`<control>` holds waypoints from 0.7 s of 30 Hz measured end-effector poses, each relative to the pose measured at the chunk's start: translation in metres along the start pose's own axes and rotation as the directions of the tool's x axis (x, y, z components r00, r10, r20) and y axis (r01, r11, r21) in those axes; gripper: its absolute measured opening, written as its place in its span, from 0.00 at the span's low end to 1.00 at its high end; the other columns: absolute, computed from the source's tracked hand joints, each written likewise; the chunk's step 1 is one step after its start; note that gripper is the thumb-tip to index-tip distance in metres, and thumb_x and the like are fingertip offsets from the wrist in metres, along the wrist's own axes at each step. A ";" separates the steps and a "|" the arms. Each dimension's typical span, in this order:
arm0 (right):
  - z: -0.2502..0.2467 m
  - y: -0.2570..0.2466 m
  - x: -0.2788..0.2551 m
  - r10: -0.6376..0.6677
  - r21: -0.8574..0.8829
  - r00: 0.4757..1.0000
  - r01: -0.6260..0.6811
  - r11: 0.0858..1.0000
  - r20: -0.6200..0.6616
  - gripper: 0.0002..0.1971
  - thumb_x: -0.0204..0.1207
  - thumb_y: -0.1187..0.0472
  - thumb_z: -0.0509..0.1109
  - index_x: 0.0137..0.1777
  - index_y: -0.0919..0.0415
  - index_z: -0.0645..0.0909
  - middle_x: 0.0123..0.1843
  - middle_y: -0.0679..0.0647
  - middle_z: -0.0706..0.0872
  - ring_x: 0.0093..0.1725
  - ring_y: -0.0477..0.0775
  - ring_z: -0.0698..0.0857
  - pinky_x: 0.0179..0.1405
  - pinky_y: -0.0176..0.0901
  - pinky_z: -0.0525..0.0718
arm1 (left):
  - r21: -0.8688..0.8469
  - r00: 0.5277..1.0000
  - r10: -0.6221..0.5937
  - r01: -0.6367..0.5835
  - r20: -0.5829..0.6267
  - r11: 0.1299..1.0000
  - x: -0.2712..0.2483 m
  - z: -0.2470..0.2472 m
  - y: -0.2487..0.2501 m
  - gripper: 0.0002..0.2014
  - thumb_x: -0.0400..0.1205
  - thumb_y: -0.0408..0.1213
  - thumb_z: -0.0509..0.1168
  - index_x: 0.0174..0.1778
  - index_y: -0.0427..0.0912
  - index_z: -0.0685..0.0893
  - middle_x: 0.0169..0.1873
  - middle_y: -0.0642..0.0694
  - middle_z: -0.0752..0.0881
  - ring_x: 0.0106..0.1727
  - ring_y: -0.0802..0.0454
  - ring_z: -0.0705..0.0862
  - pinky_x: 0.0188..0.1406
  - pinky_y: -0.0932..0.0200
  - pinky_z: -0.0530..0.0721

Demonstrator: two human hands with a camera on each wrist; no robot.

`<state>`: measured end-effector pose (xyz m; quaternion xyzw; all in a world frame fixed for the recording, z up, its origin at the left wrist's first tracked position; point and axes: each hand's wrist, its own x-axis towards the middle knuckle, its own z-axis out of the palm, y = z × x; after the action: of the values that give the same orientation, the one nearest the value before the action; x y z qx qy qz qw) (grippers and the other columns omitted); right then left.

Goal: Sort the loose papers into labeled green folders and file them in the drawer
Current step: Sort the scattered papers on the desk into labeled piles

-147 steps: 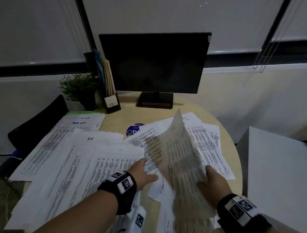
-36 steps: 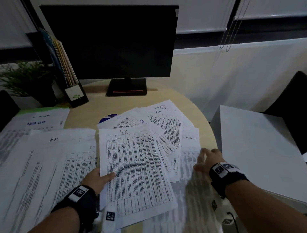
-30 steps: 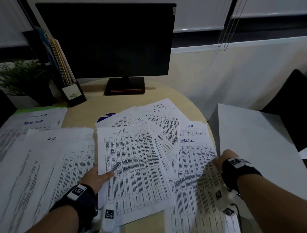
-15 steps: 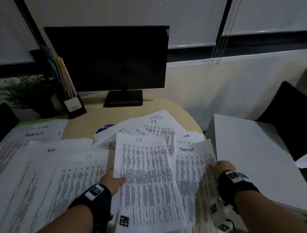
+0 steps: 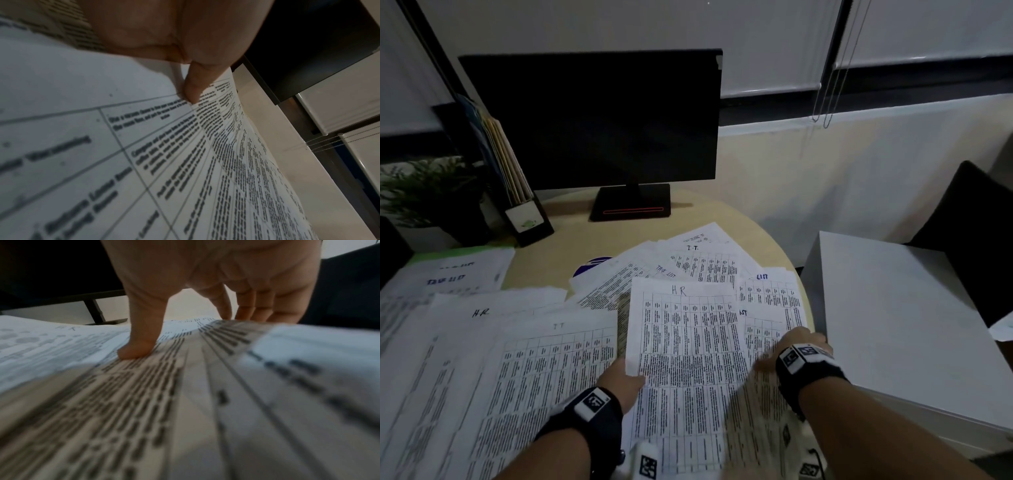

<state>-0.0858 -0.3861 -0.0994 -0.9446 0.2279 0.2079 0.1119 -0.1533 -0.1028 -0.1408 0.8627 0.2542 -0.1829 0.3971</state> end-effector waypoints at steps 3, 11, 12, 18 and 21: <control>-0.007 0.004 0.005 -0.015 0.024 0.998 0.013 1.000 0.060 0.41 0.52 0.37 0.83 0.59 0.64 0.80 0.51 0.56 0.84 0.52 0.57 0.85 0.51 0.42 0.86 | -0.022 1.000 0.006 -0.006 0.005 1.000 -0.001 0.000 -0.002 0.16 0.84 0.36 0.63 0.67 0.39 0.77 0.55 0.44 0.84 0.55 0.46 0.82 0.57 0.58 0.79; 0.003 0.014 0.025 -0.201 0.085 0.968 0.190 0.978 0.149 0.19 0.69 0.56 0.78 0.59 0.57 0.79 0.53 0.53 0.84 0.61 0.60 0.83 0.56 0.44 0.81 | -0.066 1.000 0.001 0.001 0.031 0.998 -0.001 -0.001 -0.006 0.19 0.83 0.37 0.63 0.72 0.41 0.76 0.61 0.45 0.84 0.59 0.46 0.82 0.62 0.56 0.78; -0.001 0.019 0.031 -0.199 0.092 0.971 0.187 0.978 0.135 0.17 0.74 0.57 0.74 0.62 0.58 0.79 0.59 0.54 0.83 0.63 0.59 0.82 0.54 0.43 0.80 | -0.070 0.999 0.008 -0.006 0.031 0.998 -0.001 -0.001 -0.005 0.18 0.83 0.37 0.63 0.70 0.42 0.77 0.59 0.46 0.84 0.57 0.47 0.82 0.59 0.58 0.78; -0.071 0.054 0.043 -0.079 0.279 0.968 0.146 0.949 -0.239 0.10 0.81 0.57 0.61 0.42 0.58 0.81 0.45 0.62 0.85 0.42 0.63 0.82 0.40 0.44 0.75 | 0.010 1.000 0.020 -0.020 0.002 1.000 -0.004 0.001 0.004 0.12 0.83 0.35 0.62 0.62 0.41 0.80 0.50 0.45 0.86 0.52 0.45 0.84 0.53 0.58 0.81; -0.119 0.055 0.027 -0.068 0.453 0.903 0.276 0.848 -0.424 0.08 0.79 0.56 0.64 0.50 0.58 0.81 0.47 0.64 0.84 0.46 0.66 0.82 0.45 0.47 0.78 | 0.073 0.999 0.049 -0.049 0.004 0.996 -0.006 0.004 0.014 0.12 0.81 0.34 0.63 0.61 0.45 0.77 0.50 0.43 0.86 0.51 0.45 0.85 0.50 0.59 0.84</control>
<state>-0.0498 -0.4806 -0.0123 -0.9214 0.2043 -0.0632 0.3245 -0.1505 -0.1156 -0.1313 0.8826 0.2255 -0.1831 0.3697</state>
